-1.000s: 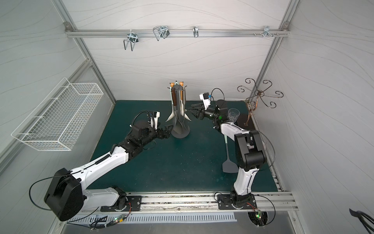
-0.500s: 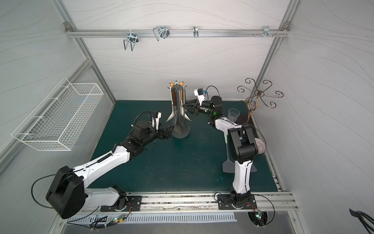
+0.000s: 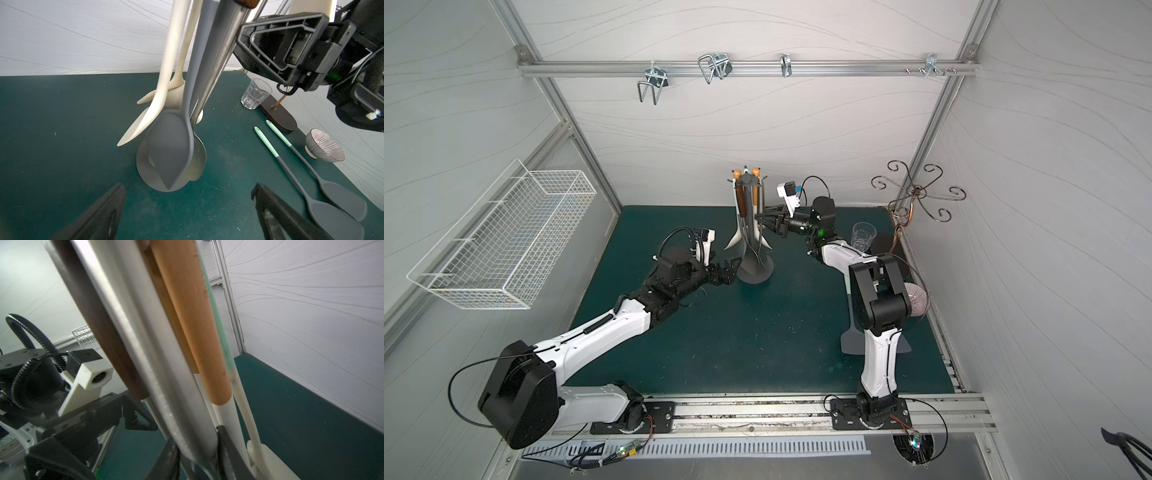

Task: Take the spatula off the kitchen utensil rack
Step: Take off the spatula from the rack.

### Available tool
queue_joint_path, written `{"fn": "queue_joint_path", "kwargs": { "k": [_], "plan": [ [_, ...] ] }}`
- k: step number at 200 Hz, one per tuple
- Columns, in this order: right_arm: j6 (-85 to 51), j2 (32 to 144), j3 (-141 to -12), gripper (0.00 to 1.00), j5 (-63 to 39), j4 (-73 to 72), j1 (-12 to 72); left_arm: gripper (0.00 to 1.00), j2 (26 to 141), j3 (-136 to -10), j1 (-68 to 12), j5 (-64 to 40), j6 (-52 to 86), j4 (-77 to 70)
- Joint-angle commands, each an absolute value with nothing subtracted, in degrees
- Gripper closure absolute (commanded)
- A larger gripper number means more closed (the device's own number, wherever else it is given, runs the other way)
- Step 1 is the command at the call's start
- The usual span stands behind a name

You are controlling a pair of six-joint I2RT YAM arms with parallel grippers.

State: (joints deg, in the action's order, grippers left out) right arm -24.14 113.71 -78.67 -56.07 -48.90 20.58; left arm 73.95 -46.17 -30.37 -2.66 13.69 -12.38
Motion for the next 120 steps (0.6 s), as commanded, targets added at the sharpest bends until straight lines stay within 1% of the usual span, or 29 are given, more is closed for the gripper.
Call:
{"fn": "queue_joint_path", "kwargs": {
  "k": [1,76,94,120],
  "plan": [
    [-22.89,111.87,-77.85,0.75,-55.72,-47.93,21.03,0.00,72.36,-47.13,-30.02,-3.25,13.10,-15.33],
    [-17.50,107.18,-74.85,0.86,-54.45,-42.66,20.94,0.00,72.03,-47.22,-29.94,-4.02,13.85,-15.54],
    [-15.40,105.88,-74.53,0.87,-53.76,-40.09,20.99,0.00,72.09,-47.20,-29.89,-4.09,13.89,-15.55],
    [-12.49,104.33,-74.67,0.90,-52.94,-36.05,20.95,0.00,71.81,-47.02,-29.96,-4.21,14.06,-15.64]
  ]
}}
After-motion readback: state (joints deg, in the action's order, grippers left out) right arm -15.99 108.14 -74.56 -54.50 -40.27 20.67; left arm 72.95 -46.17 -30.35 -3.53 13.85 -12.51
